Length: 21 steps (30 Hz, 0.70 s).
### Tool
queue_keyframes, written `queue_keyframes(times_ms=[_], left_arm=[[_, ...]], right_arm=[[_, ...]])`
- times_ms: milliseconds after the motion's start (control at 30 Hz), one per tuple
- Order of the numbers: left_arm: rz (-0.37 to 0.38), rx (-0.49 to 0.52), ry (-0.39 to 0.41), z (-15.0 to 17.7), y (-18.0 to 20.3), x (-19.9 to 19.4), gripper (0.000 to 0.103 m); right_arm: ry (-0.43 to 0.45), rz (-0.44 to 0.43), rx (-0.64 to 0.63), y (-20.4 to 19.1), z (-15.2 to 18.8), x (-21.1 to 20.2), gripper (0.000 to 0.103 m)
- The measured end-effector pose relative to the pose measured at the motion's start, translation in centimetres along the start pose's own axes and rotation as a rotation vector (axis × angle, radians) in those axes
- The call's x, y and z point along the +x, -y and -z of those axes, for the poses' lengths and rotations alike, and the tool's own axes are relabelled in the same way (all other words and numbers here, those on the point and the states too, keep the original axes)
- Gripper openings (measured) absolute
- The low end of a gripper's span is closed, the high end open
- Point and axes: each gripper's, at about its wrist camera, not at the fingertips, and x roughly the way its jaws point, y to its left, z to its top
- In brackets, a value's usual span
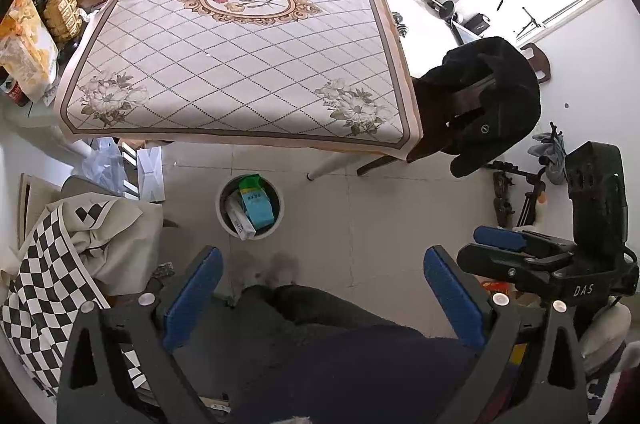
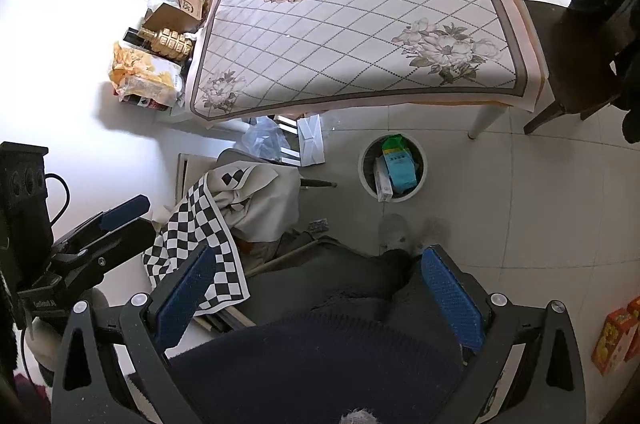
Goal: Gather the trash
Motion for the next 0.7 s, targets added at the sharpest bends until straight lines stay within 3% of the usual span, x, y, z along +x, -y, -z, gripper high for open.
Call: queue_keyframes(times_ms=[700], left_arm=[[0.041, -0.006, -0.007, 0.1, 1.1, 0.3, 0.103]], right_arm=[[0.001, -0.029, -0.002, -0.2, 0.4, -0.6, 0.103]])
